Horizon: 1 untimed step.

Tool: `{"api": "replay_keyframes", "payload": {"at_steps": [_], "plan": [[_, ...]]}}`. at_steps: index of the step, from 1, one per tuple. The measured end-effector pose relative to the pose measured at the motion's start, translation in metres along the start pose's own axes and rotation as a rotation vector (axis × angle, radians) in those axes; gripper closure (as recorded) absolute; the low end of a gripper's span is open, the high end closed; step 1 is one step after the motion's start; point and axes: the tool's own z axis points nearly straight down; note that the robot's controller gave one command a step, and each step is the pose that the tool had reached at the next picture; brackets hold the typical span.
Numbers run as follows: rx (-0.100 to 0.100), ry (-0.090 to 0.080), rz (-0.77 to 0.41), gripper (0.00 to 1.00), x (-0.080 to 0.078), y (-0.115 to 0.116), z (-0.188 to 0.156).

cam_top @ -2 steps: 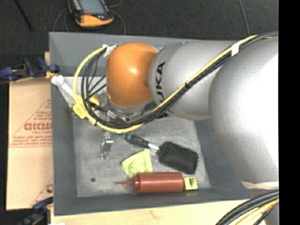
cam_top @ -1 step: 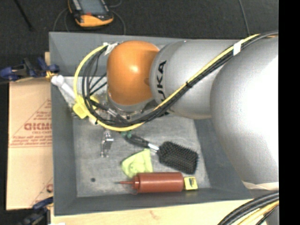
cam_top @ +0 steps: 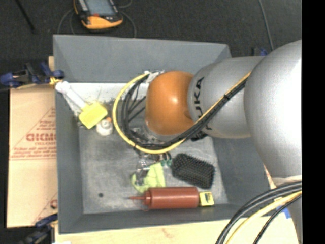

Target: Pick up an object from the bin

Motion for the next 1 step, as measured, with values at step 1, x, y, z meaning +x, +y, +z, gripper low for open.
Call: {"api": "replay_keyframes", "payload": {"at_steps": [1], "plan": [[0.001, 0.002, -0.133, 0.00, -0.0669, 0.0010, -0.0095]]}}
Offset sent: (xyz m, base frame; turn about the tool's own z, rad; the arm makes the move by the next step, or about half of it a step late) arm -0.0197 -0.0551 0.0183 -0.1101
